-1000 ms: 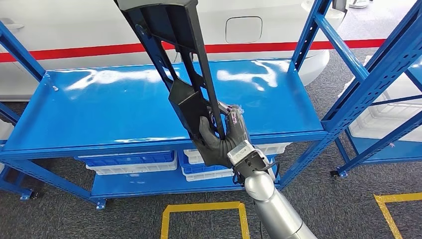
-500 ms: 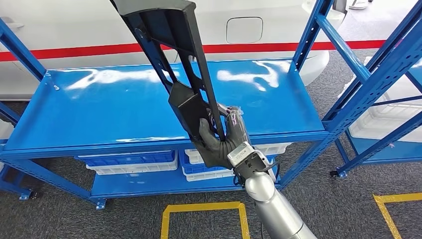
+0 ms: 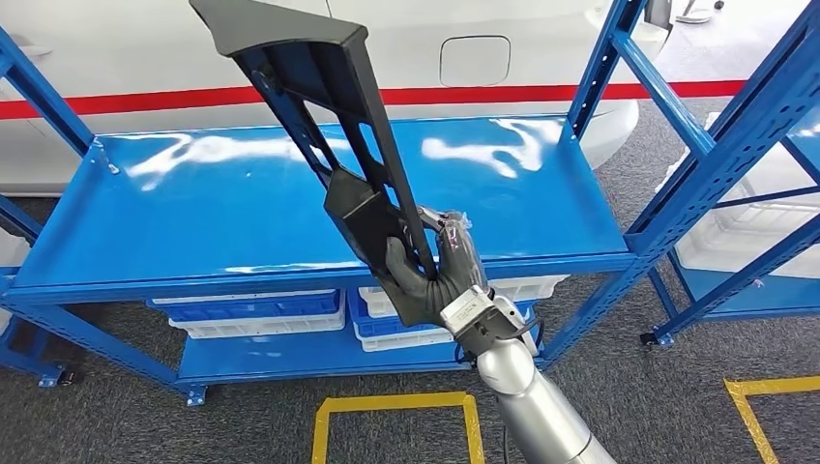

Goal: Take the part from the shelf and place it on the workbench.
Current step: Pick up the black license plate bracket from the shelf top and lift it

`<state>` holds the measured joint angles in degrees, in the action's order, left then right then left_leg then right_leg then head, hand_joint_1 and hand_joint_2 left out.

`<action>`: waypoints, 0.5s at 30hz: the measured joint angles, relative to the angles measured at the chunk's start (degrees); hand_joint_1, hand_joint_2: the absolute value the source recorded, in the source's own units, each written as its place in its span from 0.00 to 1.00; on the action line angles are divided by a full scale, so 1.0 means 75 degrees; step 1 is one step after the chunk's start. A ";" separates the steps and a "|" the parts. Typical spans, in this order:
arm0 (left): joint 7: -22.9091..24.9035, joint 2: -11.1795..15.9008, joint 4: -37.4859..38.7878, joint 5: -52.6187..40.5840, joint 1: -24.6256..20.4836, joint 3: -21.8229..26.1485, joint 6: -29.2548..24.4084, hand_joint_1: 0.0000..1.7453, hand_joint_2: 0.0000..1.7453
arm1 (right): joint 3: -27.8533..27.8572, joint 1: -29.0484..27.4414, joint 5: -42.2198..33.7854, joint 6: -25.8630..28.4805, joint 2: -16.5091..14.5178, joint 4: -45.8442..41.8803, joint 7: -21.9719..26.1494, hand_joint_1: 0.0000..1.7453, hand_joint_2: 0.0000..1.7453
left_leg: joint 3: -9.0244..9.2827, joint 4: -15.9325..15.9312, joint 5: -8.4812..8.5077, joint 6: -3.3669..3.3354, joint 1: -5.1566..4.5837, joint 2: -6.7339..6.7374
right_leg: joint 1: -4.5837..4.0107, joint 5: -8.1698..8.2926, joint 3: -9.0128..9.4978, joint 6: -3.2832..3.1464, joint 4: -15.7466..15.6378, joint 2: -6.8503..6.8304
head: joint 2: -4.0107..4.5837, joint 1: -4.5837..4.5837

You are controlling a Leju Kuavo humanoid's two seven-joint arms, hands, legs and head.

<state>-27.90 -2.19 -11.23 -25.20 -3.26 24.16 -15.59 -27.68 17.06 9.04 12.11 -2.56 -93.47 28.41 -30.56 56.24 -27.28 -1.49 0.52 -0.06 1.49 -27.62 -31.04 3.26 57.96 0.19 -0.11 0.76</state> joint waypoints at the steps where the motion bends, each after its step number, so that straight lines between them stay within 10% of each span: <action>1: 0.0001 0.0005 0.0001 0.0000 -0.0003 0.0000 -0.0001 0.00 1.00 | -0.0009 0.0005 0.0017 -0.0009 -0.0004 0.0000 0.0009 1.00 1.00 | -0.0035 0.0037 0.0000 0.0043 -0.0010 -0.0008 | -0.0030 -0.0025 0.0018 -0.0049 -0.0040 0.0016 | 0.0000 -0.0004; 5: 0.0001 0.0009 0.0002 -0.0001 -0.0003 0.0000 -0.0004 0.00 1.00 | -0.0044 0.0032 0.0053 -0.0014 -0.0043 0.0001 0.0021 1.00 1.00 | -0.0231 0.0378 -0.0292 0.0183 0.0037 -0.0015 | 0.0024 0.0064 -0.0125 -0.0279 -0.0046 0.0017 | 0.0000 -0.0013; 8: 0.0001 0.0018 0.0002 -0.0003 -0.0003 0.0001 -0.0006 0.00 1.00 | -0.0062 0.0035 0.0064 -0.0015 -0.0068 0.0001 0.0021 1.00 1.00 | -0.0758 0.1735 -0.1158 0.0265 0.0058 -0.0014 | -0.0014 0.0156 -0.0263 -0.0441 -0.0048 -0.0009 | 0.0000 -0.0019; 10: 0.0001 0.0019 0.0002 -0.0003 -0.0001 0.0001 -0.0007 0.00 1.00 | -0.0068 0.0029 0.0076 -0.0015 -0.0070 0.0002 0.0021 1.00 1.00 | -0.0891 0.2246 -0.1293 0.0268 0.0062 -0.0013 | -0.0051 0.0210 -0.0358 -0.0483 -0.0029 -0.0023 | 0.0000 -0.0019; 15: 0.0003 0.0039 -0.0001 -0.0026 -0.0023 0.0001 -0.0008 0.00 1.00 | -0.0068 0.0029 0.0131 -0.0015 -0.0097 0.0001 0.0019 1.00 1.00 | 0.0382 0.0214 -0.0471 0.0083 0.0014 -0.0026 | -0.0112 0.0345 -0.0452 -0.0392 -0.0003 -0.0021 | 0.0000 -0.0014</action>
<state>-27.88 -1.90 -11.23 -25.39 -3.43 24.17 -15.66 -28.18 17.27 10.03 12.00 -3.28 -93.45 28.55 -27.70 57.85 -30.81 -0.87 0.62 -0.26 0.65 -25.04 -34.43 0.32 57.94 0.03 -0.11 0.65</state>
